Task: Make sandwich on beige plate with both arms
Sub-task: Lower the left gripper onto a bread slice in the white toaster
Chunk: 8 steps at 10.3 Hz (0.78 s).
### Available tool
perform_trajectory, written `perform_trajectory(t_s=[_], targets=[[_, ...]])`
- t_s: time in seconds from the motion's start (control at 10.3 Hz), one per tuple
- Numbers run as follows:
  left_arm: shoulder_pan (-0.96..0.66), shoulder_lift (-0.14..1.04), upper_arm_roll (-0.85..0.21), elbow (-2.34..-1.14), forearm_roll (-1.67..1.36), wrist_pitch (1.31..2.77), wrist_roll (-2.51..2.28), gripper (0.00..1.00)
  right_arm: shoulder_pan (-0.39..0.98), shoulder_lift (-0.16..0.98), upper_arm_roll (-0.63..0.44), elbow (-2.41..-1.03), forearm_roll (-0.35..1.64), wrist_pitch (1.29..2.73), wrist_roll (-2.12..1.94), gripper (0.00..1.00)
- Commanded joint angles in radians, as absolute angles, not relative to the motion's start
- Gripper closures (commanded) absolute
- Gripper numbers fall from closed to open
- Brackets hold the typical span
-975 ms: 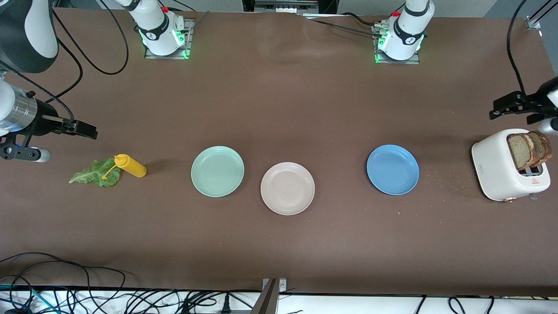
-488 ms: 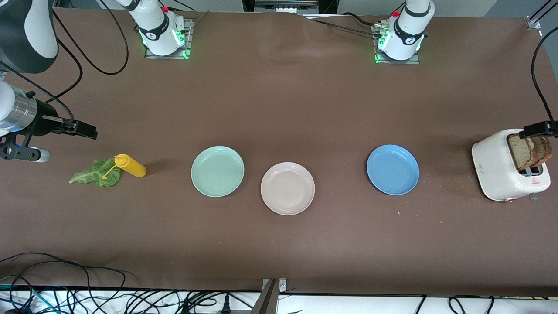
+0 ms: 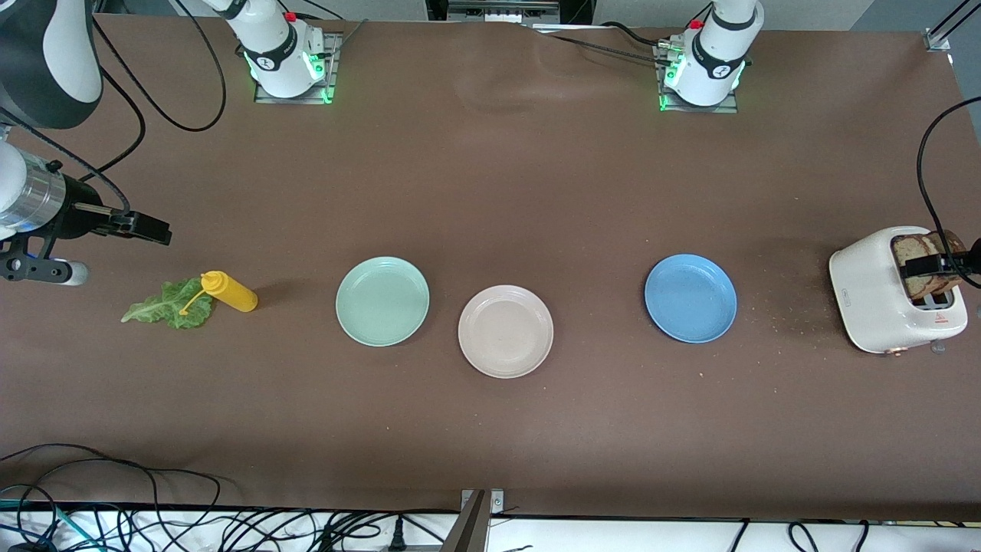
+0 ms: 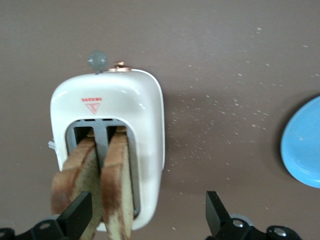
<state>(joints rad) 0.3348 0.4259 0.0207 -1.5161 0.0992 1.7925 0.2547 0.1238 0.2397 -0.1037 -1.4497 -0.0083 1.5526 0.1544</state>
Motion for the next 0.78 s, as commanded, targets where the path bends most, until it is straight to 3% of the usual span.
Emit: perform_trajectory(t_s=[0.0,0.68], targets=[[0.379,0.468,0.012,-1.477,0.118,1.802,0.304,0.00,0.118,0.233,-0.101,-1.450,0.008,1.548,0.149,0.00],[0.356,0.391,-0.009,-1.548,0.126,1.799,0.166,0.00,0.118,0.233,-0.101,-1.450,0.008,1.548,0.149,0.00]])
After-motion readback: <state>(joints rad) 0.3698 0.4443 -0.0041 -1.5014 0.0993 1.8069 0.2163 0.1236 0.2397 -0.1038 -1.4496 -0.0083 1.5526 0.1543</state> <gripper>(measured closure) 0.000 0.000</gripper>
